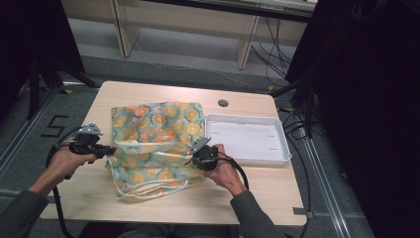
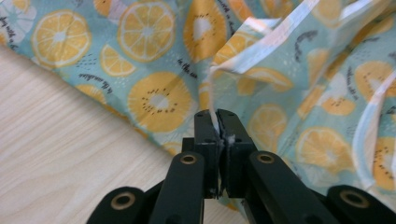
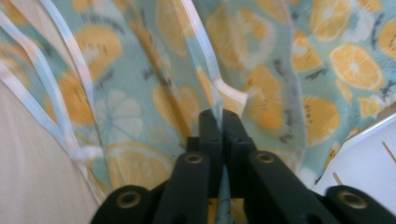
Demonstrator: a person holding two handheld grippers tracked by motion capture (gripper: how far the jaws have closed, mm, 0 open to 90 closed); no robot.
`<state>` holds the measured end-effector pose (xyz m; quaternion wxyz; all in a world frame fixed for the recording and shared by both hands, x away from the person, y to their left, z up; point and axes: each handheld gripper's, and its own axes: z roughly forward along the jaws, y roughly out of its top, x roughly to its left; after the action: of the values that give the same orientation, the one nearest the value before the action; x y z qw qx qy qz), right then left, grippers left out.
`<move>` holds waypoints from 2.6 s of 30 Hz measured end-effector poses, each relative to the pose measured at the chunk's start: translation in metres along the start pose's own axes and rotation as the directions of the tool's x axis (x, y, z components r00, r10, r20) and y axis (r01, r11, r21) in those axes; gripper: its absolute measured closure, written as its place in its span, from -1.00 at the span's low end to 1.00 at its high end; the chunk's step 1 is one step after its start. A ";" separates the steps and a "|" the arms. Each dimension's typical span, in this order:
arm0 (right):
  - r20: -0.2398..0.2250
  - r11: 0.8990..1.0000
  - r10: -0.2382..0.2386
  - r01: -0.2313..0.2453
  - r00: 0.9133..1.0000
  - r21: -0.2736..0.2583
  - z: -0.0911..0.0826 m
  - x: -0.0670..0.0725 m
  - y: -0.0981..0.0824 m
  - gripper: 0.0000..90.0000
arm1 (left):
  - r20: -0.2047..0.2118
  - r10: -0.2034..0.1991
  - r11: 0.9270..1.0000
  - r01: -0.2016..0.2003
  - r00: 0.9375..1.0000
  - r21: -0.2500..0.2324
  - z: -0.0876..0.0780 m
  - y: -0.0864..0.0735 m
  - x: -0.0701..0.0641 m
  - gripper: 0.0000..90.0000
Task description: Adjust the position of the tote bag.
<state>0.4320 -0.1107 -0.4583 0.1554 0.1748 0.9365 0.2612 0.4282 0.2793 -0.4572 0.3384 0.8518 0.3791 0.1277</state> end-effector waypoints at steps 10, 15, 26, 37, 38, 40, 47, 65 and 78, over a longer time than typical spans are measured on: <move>-0.129 0.969 0.149 -0.170 0.980 -0.176 -0.046 -0.002 0.009 1.00 | -0.026 0.006 1.000 -0.006 1.000 0.019 -0.028 -0.002 -0.013 0.03; -0.154 0.956 0.163 -0.194 0.975 -0.221 -0.060 -0.001 0.018 1.00 | -0.072 0.126 0.992 -0.127 0.989 -0.008 -0.063 0.014 -0.047 -0.25; -0.166 0.950 0.218 -0.248 0.962 -0.190 -0.052 -0.007 0.014 1.00 | -0.131 0.305 0.949 -0.312 0.943 -0.034 -0.069 0.009 -0.114 -0.34; -0.200 0.942 0.213 -0.256 0.956 -0.218 -0.058 -0.005 0.018 1.00 | -0.211 0.405 0.914 -0.392 0.890 0.102 0.011 0.016 -0.096 -0.50; -0.205 0.942 0.206 -0.251 0.957 -0.224 -0.059 -0.005 0.018 1.00 | -0.206 0.407 0.913 -0.394 0.890 0.102 0.020 0.020 -0.093 -0.48; -0.222 0.942 0.201 -0.250 0.954 -0.223 -0.059 -0.005 0.017 1.00 | -0.211 0.426 0.905 -0.412 0.880 0.108 0.028 0.022 -0.092 -0.44; -0.232 0.941 0.192 -0.246 0.954 -0.234 -0.061 0.000 0.022 1.00 | -0.112 0.442 0.895 -0.429 0.890 0.119 0.047 0.026 -0.092 0.36; -0.062 0.935 0.165 -0.177 0.984 -0.308 -0.083 -0.003 0.041 1.00 | 0.156 0.309 0.950 -0.311 0.938 -0.011 -0.045 0.062 -0.070 0.89; 0.130 0.989 0.142 -0.133 0.981 -0.070 0.015 -0.038 0.047 1.00 | 0.082 0.108 0.991 -0.114 0.991 0.075 0.031 0.059 0.000 0.94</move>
<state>0.4828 -0.0821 -0.4374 0.2052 0.2516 0.9012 0.2872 0.4757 0.2361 -0.4407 0.3111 0.8887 0.3222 0.0979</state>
